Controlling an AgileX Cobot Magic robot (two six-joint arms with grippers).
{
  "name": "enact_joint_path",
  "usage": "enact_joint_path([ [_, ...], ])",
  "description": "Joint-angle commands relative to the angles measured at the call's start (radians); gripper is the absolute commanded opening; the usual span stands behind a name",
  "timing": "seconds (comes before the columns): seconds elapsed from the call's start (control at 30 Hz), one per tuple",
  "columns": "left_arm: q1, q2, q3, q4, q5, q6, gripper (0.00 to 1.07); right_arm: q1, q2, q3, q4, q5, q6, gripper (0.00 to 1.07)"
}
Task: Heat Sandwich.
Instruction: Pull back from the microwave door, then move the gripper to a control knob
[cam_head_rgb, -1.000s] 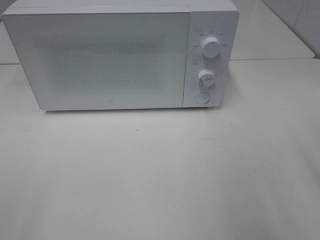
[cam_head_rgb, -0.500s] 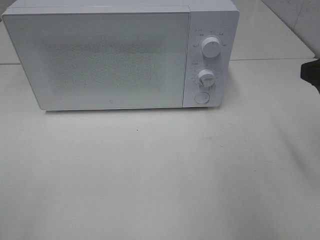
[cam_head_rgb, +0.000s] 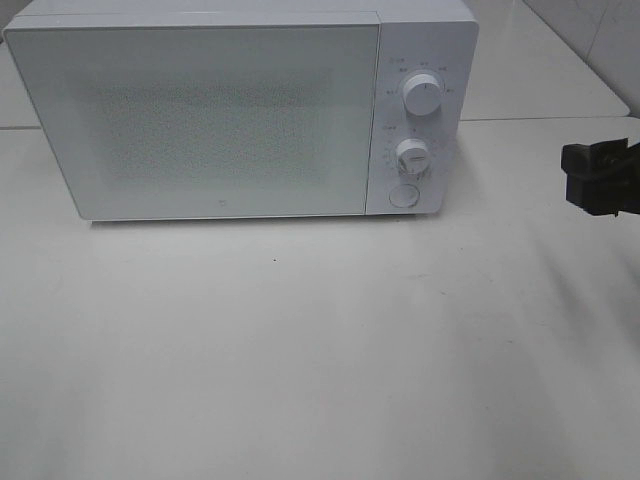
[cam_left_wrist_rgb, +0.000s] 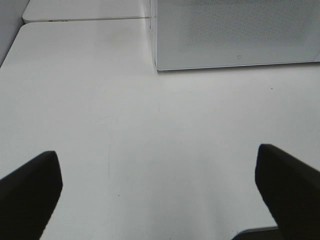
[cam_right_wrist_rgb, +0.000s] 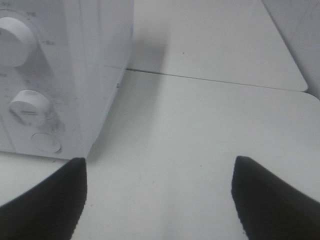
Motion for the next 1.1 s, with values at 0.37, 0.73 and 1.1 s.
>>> enact_joint_path([
  [0.37, 0.002, -0.027, 0.003, -0.005, 0.000, 0.003, 1.04, 0.270, 0.183, 0.050, 0.416, -0.401, -0.183, 0.76],
  [0.73, 0.002, -0.027, 0.003, -0.005, 0.000, 0.003, 1.04, 0.453, 0.325, 0.048, 0.526, -0.635, -0.134, 0.76],
  [1.1, 0.002, -0.027, 0.003, -0.005, 0.000, 0.003, 1.04, 0.563, 0.439, -0.003, 0.594, -0.718, -0.045, 0.76],
])
